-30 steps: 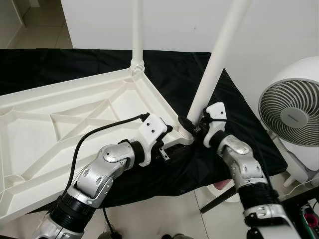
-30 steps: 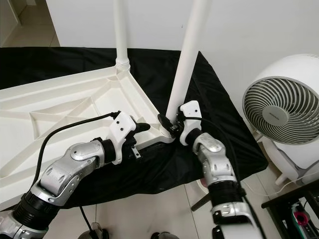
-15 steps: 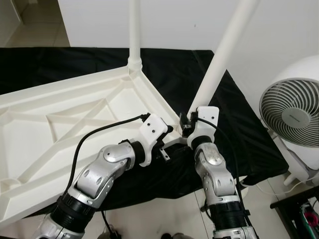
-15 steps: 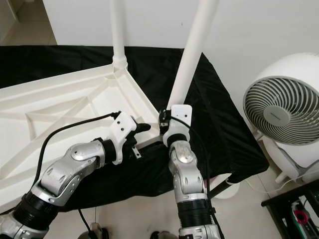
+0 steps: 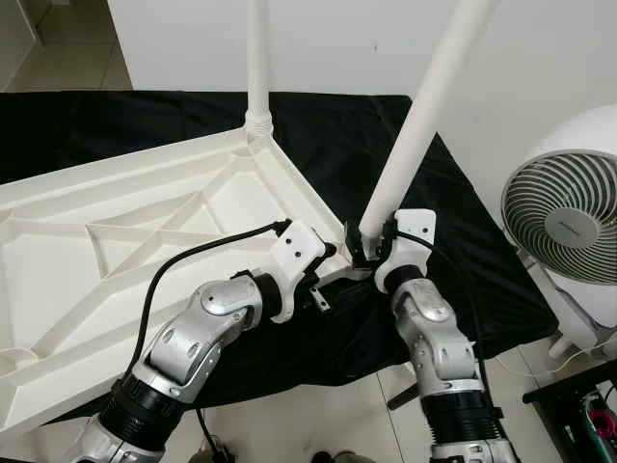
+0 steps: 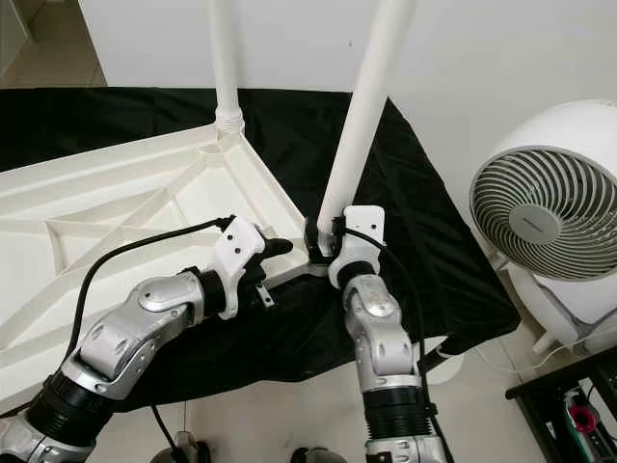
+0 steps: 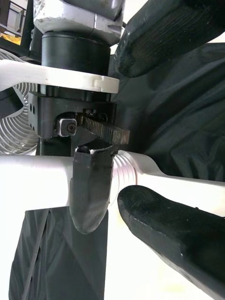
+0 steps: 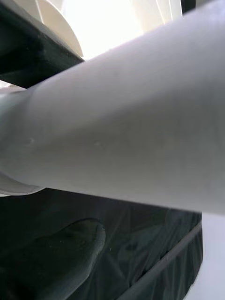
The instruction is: Building children table
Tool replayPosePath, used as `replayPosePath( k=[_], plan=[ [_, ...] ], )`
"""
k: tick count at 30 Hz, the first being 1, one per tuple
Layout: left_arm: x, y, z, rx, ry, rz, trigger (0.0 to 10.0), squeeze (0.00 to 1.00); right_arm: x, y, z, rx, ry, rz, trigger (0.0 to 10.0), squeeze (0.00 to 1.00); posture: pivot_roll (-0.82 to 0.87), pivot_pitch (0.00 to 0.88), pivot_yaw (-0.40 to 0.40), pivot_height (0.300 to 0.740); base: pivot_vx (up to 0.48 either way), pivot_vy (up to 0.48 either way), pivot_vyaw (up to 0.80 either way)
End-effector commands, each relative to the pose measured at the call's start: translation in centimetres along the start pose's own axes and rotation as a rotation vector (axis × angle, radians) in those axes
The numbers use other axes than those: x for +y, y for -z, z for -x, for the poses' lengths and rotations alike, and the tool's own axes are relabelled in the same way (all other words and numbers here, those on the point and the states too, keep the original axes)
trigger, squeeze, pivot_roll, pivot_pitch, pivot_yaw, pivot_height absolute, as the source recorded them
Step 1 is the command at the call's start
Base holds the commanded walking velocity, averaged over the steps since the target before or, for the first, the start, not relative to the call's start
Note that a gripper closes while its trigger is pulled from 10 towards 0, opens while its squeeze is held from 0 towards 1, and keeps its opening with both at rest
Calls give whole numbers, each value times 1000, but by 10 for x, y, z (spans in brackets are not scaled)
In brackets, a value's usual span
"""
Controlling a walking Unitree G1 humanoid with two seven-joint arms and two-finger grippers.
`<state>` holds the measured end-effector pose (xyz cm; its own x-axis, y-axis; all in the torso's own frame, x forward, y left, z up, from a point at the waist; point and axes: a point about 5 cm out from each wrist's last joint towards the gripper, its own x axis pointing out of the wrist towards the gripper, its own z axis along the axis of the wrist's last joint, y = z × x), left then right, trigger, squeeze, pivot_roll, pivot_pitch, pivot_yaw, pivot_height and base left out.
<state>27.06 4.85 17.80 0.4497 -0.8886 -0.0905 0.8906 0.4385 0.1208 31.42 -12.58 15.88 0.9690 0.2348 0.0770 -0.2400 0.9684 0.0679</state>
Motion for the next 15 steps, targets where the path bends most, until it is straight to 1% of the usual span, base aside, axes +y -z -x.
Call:
replayPosePath(
  k=[1,2,4,5,6,8,10,11,13,14,15],
  plan=[
    [-6,2,-1,12,54,-1,10000,0,-6,5,3,36,-71,2,10000,1000,60,93,-65,740,0,0,0],
    [-6,2,-1,12,55,-1,10000,0,-8,5,4,42,-91,14,10000,1000,60,93,-65,740,0,0,0],
    [-6,2,-1,12,55,-1,10000,0,-8,5,4,42,-91,14,10000,1000,60,93,-65,740,0,0,0],
    [-6,2,-1,12,56,0,10000,0,-11,4,4,41,-117,27,10000,0,60,92,-66,740,0,0,0],
    [-7,2,-2,11,58,-1,10000,0,-17,3,4,38,-184,61,10000,0,57,88,-65,740,0,0,0],
    [-7,1,-3,9,61,-3,10000,0,-24,2,3,40,-275,111,10000,0,58,85,-64,740,0,0,0],
    [-7,1,-3,8,63,-6,10000,0,-26,2,0,46,-332,140,10000,0,60,81,-63,740,0,0,0],
    [-7,1,-3,8,63,-6,10000,0,-26,2,0,46,-332,140,10000,0,60,81,-63,740,0,0,0],
    [-6,1,-3,9,64,-8,10000,0,-28,2,-3,44,-373,182,10000,0,63,77,-62,740,0,0,0],
    [-6,1,-3,9,64,-8,10000,0,-28,2,-3,44,-373,182,10000,0,63,77,-62,740,0,0,0],
    [-6,1,-3,9,64,-10,10000,0,-27,3,-7,44,-420,217,10000,0,69,73,-62,740,0,0,0]
  ],
)
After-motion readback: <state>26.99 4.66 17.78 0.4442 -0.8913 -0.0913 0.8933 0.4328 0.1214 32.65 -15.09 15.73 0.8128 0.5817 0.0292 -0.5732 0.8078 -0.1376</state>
